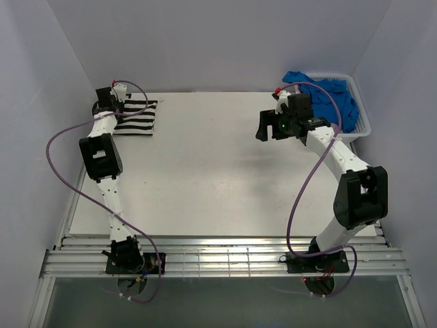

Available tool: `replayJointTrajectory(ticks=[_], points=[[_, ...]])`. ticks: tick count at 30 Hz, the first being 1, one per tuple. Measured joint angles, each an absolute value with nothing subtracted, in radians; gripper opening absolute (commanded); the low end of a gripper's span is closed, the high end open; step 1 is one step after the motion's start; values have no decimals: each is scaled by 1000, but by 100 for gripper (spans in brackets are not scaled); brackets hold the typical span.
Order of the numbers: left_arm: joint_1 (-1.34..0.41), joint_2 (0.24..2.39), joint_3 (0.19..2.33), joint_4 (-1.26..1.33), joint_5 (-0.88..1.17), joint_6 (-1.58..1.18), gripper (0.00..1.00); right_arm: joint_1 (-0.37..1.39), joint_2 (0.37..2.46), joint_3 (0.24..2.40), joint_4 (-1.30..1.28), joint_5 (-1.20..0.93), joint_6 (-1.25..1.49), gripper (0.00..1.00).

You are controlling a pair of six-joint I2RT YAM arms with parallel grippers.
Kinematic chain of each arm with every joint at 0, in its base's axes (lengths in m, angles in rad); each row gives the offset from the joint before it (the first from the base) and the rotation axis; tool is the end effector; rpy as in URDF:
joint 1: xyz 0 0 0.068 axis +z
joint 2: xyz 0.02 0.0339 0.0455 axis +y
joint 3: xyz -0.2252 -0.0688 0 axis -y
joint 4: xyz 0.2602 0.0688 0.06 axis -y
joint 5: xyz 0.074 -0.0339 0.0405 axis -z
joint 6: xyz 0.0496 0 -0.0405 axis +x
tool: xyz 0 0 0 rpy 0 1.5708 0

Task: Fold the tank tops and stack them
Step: Neatly place the folded tank top to the corner

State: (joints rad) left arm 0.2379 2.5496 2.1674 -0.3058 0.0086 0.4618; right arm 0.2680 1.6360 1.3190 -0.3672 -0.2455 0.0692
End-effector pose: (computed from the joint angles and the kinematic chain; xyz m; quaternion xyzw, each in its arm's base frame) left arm 0.5503 0.1330 0.1193 0.1028 0.8983 0.1428 0.4027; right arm 0.3779 0.1163 0.2369 -0.1412 0.8869 0.1805 0.4011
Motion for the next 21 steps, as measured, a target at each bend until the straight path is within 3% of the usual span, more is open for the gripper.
replayJointTrajectory(ticks=[1, 3, 13, 21], points=[[240, 2550, 2165, -306, 5, 464, 62, 266, 1639, 1330, -369, -231, 70, 90], [245, 2548, 2157, -305, -3, 463, 98, 257, 1651, 1367, -376, -201, 72, 90], [247, 2439, 2132, -346, -20, 384, 98, 65, 1854, 1775, -463, -51, 101, 90], [236, 2075, 1948, -313, 126, 145, 98, -47, 2119, 2123, -463, 27, 73, 90]])
